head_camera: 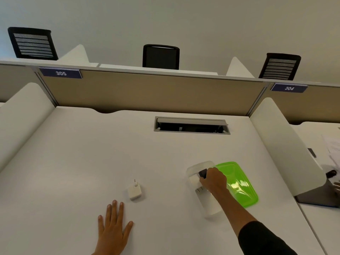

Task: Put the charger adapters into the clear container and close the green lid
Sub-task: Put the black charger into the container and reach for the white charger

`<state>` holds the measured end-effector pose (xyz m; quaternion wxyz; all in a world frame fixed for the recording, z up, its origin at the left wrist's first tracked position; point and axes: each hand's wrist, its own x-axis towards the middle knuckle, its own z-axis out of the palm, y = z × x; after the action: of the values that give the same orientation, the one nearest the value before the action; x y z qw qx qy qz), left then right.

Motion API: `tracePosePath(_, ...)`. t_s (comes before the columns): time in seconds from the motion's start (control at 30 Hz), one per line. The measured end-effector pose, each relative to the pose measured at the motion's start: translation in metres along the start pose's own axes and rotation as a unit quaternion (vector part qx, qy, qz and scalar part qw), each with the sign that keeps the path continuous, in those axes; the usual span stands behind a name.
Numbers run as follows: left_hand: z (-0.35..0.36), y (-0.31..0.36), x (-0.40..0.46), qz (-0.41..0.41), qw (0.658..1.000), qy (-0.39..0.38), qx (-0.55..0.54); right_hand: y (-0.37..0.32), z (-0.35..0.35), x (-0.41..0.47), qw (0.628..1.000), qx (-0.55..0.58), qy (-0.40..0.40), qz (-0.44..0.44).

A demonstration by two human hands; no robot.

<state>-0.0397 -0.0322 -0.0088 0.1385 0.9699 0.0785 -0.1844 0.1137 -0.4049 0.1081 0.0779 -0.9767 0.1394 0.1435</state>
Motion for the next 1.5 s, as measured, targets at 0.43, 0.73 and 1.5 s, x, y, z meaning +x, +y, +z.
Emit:
tracePosePath(0.43,0.002,0.002,-0.001,-0.001,0.998,0.066,-0.02,-0.003,0.006,0.016,0.999,-0.04,-0.02,0.017)
tracePosePath(0.73,0.011,-0.005,0.003,0.01,0.998,0.06,0.005,-0.045,-0.005,0.016,0.977,0.083,0.171,-0.092)
tracePosePath(1.5,0.024,-0.014,0.005,0.014,0.997,0.068,0.028,-0.213,0.098,-0.063,0.888,-0.132,-0.068,-0.435)
